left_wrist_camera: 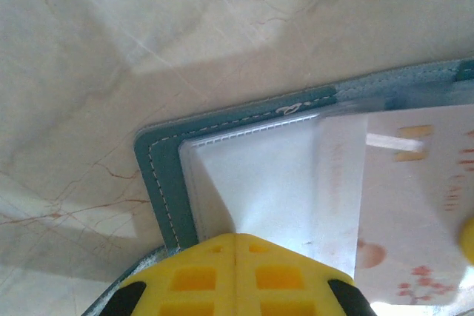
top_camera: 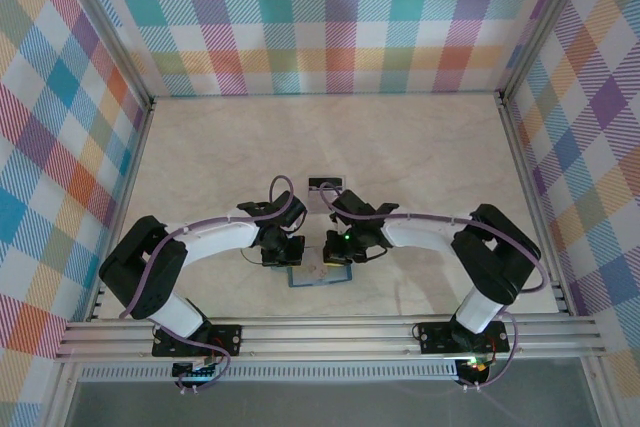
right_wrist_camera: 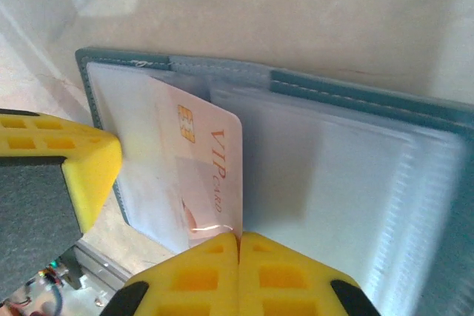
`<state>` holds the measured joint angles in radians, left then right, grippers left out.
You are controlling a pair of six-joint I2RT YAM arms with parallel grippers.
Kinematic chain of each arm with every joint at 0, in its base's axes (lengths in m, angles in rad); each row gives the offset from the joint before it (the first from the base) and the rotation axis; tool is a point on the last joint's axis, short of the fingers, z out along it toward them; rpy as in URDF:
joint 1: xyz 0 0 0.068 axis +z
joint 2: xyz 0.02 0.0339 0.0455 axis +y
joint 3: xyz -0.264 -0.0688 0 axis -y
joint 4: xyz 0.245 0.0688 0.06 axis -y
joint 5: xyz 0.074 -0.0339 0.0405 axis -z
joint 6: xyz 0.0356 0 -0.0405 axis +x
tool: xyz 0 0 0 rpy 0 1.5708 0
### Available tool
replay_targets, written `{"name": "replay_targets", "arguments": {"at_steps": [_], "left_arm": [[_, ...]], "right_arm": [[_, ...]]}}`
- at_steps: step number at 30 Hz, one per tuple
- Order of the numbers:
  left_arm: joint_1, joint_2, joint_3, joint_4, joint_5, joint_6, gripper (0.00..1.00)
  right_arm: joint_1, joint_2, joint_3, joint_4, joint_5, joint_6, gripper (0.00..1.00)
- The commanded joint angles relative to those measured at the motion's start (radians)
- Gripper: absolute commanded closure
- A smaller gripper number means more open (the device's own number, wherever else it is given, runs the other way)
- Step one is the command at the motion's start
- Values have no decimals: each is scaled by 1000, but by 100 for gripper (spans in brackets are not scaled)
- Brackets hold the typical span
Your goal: Take the credit cards out of the card holder
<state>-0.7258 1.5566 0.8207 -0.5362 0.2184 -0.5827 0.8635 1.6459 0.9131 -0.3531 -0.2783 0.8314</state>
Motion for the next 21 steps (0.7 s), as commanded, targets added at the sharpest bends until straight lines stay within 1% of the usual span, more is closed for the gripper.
{"name": "replay_targets", "arguments": {"at_steps": [1, 4, 9, 13, 19, 21], "left_arm": [[-6, 33, -42, -52, -57, 9, 97], [-5, 15, -42, -52, -48, 7, 97], [-6, -21, -24, -31, -2, 3, 97], [-6, -16, 1, -31, 18, 9, 96], [-6, 6, 1, -22, 28, 14, 96], [-6, 10, -2, -18, 32, 15, 96]], "right_arm": [[4, -22, 67, -227, 126, -73, 100], [5, -13, 116, -309, 169, -107, 100], [10, 25, 158, -311, 128, -133, 100], [24, 49, 192, -306, 112, -141, 100], [26, 59, 177, -229, 43, -102, 87], [25, 61, 166, -210, 29, -91, 84]]}}
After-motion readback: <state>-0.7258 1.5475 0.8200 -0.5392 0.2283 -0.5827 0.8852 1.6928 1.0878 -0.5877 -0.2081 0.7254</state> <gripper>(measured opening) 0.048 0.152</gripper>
